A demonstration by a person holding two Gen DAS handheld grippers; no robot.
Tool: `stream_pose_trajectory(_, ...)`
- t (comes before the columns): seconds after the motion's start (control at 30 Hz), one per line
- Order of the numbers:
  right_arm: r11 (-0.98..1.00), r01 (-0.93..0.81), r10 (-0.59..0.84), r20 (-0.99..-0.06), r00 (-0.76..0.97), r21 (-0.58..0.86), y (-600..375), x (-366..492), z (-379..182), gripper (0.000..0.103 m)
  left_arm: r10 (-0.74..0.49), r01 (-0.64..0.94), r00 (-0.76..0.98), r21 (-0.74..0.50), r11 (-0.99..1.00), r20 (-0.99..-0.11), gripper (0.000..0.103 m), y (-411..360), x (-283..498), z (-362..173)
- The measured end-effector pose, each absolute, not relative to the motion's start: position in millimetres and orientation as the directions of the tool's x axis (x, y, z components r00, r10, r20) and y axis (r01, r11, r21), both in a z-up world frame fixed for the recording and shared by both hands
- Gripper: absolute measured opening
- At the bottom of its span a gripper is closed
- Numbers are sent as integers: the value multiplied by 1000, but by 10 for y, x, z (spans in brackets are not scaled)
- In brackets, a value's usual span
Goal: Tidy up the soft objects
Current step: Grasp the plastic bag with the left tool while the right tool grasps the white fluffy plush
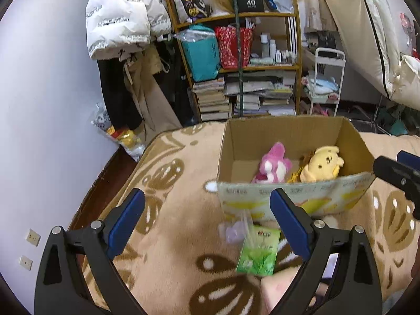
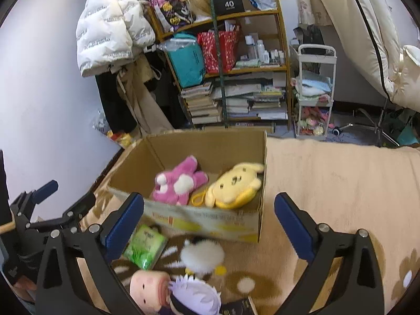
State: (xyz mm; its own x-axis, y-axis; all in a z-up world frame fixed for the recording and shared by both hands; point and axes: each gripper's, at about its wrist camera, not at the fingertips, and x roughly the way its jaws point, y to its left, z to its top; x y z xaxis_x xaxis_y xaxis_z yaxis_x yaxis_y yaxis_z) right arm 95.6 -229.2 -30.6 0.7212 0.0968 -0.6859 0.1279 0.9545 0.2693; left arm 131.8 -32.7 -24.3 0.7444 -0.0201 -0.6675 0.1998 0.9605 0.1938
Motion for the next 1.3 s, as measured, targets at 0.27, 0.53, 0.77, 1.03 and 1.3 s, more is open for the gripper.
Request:
stream_pose_trajectory(0.27, 969, 102, 99, -729, 677, 225, -2141, 891, -470, 103, 3, 203, 705, 206, 957, -709, 95, -264, 1234, -354)
stream_pose_trajectory(0.53, 975, 106, 90, -786, 612, 194, -2071, 977, -711, 103, 8, 233, 664, 216, 948, -748, 95, -310, 1333, -561)
stream_pose_trajectory(0.77, 985, 111, 47, -828, 559, 132, -2014, 1077, -916, 103, 18, 251, 616, 218, 943, -787, 95, -385, 1487, -804)
stream_pose_trajectory(1.03, 990, 83, 58, -864, 501, 114, -1922, 1194, -1129, 103, 42, 264, 594, 244, 933, -804, 95, -494, 1616, -981)
stream_pose_trajectory(1.3, 987, 105, 59, -883, 465, 121, -1928, 1243, -1282, 103, 59, 270, 572, 255, 928, -818, 95, -531, 1723, -1115)
